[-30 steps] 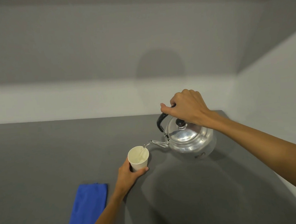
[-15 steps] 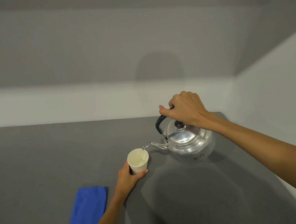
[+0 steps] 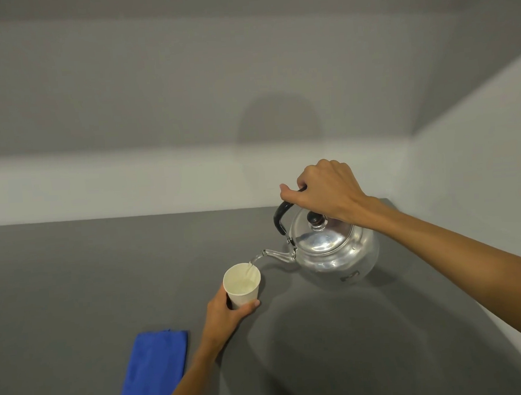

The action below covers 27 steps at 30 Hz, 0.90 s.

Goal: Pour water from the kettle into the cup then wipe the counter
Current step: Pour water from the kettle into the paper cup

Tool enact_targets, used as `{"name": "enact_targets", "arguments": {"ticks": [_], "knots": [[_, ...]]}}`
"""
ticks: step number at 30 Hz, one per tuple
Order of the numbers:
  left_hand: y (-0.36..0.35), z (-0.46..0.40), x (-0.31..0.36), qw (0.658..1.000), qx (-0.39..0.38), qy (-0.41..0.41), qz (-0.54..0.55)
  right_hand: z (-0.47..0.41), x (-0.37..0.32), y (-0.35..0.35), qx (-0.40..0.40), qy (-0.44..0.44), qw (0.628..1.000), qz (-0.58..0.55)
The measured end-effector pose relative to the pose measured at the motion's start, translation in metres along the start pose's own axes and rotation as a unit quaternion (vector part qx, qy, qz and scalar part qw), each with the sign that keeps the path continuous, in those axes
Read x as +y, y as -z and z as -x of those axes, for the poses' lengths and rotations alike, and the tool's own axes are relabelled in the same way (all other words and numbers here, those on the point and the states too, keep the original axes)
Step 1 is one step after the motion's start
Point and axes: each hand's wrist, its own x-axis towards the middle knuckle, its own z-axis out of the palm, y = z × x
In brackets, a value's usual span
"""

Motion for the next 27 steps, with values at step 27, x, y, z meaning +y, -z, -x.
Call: {"name": "enact_targets", "arguments": {"ticks": [27], "knots": [[-0.0004,0.0012,-0.0001,1.000,0.002,0.005,0.001,-0.0017,0.0016,0.0053,0.007,0.000,1.000,0.008]]}}
